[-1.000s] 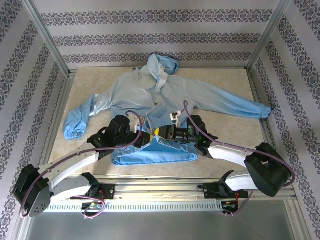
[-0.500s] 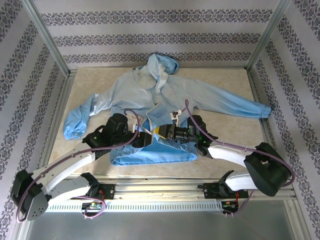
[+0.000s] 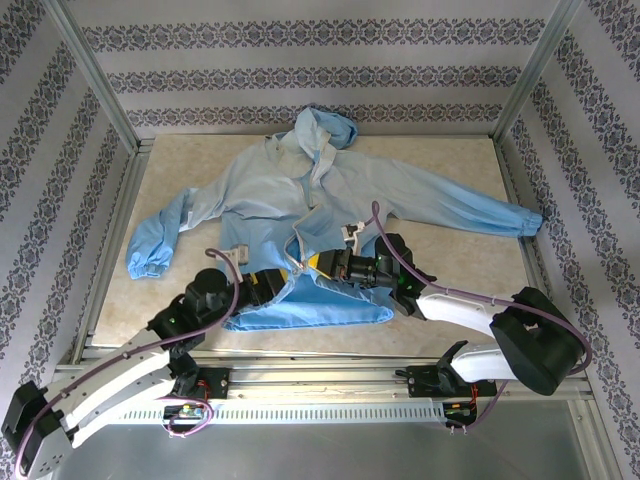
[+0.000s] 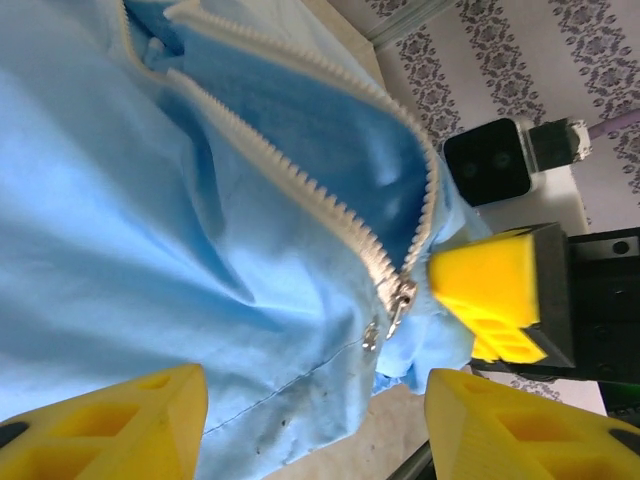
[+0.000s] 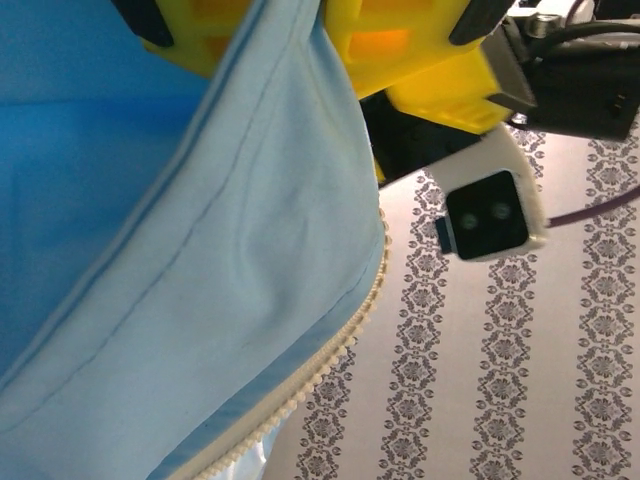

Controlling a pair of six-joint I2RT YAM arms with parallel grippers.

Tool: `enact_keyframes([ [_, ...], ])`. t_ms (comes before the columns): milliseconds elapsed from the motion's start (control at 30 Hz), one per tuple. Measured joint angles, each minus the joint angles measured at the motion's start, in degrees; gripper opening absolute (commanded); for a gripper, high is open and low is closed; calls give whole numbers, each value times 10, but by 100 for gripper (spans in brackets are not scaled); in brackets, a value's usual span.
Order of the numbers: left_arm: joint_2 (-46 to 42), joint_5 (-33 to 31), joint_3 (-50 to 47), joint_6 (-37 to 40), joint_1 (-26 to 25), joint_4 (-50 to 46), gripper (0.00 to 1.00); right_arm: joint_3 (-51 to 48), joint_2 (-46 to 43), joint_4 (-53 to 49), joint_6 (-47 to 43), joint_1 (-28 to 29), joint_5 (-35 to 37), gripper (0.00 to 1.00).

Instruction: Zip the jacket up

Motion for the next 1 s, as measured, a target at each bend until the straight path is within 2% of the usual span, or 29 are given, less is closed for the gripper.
enact_keyframes([
  [167,13,-40,-39,-22,-54,88,57,-4,0,3,0,7,10,0],
  [400,48,-81,-55,-40,-80,209,55,-4,0,7,2,10,16,0],
  [867,116,-126,-72,-60,-87,309,56,-5,0,12,2,14,23,0],
  [1000,170,-122,-72,-69,-87,359,49,-5,0,16,6,14,25,0],
])
